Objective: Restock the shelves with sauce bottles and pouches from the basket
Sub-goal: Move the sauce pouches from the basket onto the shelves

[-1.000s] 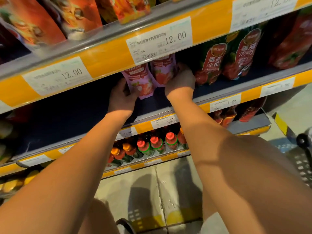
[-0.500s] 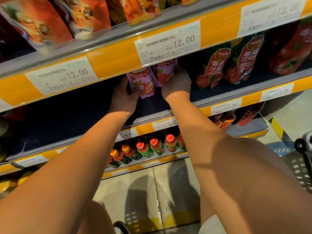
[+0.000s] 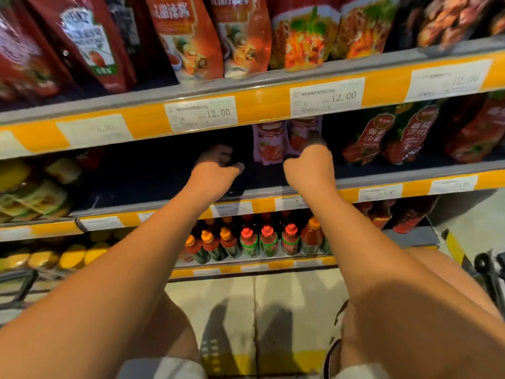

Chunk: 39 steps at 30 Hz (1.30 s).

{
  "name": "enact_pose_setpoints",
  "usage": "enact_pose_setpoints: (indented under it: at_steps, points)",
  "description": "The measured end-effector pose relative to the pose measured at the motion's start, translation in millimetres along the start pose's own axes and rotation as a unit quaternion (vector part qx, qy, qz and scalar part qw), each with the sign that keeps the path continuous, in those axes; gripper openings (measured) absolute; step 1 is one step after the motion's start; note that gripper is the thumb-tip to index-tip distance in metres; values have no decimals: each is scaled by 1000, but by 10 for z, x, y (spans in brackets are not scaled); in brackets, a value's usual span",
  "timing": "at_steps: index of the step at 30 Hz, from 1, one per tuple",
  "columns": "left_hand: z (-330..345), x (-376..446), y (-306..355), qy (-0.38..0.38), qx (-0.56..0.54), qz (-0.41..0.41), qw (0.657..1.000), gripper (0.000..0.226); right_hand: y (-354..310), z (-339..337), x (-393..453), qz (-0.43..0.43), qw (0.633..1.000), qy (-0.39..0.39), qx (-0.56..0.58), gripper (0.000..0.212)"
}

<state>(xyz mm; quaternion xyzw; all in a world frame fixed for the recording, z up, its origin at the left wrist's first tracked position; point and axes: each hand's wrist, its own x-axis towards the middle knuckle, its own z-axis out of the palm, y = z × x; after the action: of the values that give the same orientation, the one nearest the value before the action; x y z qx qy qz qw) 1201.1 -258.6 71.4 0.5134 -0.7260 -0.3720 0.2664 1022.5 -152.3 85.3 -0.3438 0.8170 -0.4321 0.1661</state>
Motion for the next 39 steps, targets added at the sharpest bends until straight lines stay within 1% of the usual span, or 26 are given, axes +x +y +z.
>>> enact_pose_setpoints:
  at_steps: [1,2,3,4,5,6,7,8,9,11,14,19,23,25,28,31,36,39]
  points:
    - [-114,-120,-5,0,-4,20,1000,40,-44,11,-85,-16,1000,-6,-10,30]
    - [-231,-249,-8,-4,3,43,999,35,-79,33,-183,-35,999,-18,-20,37]
    - [-341,-379,-12,-10,10,64,998,30,-125,58,-285,-57,997,-26,-36,39]
    - [-452,-512,-17,-17,14,82,996,27,-172,90,-375,-87,994,-40,-54,37]
    - [-563,-651,-28,-23,18,98,995,27,-220,135,-467,-118,989,-56,-66,29]
    - [-669,-788,-45,-25,26,110,993,28,-268,174,-566,-142,985,-80,-63,16]
    - [-783,-925,-71,-25,38,119,992,29,-320,217,-661,-166,980,-100,-51,22]
    - [-899,-1058,-114,-23,50,124,991,30,-388,251,-765,-191,974,-119,-38,39]
    - [-1026,-1187,-169,-18,59,126,990,30,-458,277,-872,-210,968,-134,-22,51]
    - [-1299,-1460,-288,-5,67,120,990,32,-612,344,-1073,-243,955,-167,-7,57]
    - [-1732,-1892,-503,39,78,107,990,35,-820,517,-1351,-272,935,-229,0,59]
    - [-2423,-2651,-971,115,52,26,992,37,-1136,873,-1912,-311,901,-301,-12,57]
    - [-2810,-3258,-1478,181,43,-30,982,38,-1332,1191,-2390,-346,870,-350,-17,54]
    - [-2938,-3523,-1769,202,41,-67,976,40,-1407,1343,-2596,-361,851,-382,-17,56]
    - [-3065,-3881,-2204,216,20,-125,968,47,-1527,1574,-2848,-386,819,-422,-40,64]
    - [-3089,-4176,-2553,225,-2,-163,961,55,-1712,1821,-3080,-401,784,-469,-63,67]
    - [-3031,-4495,-3035,248,-25,-205,946,46,-1961,2313,-3467,-419,731,-527,-108,67]
    - [-2994,-4567,-3250,257,-38,-228,938,44,-2095,2625,-3711,-417,698,-566,-140,72]
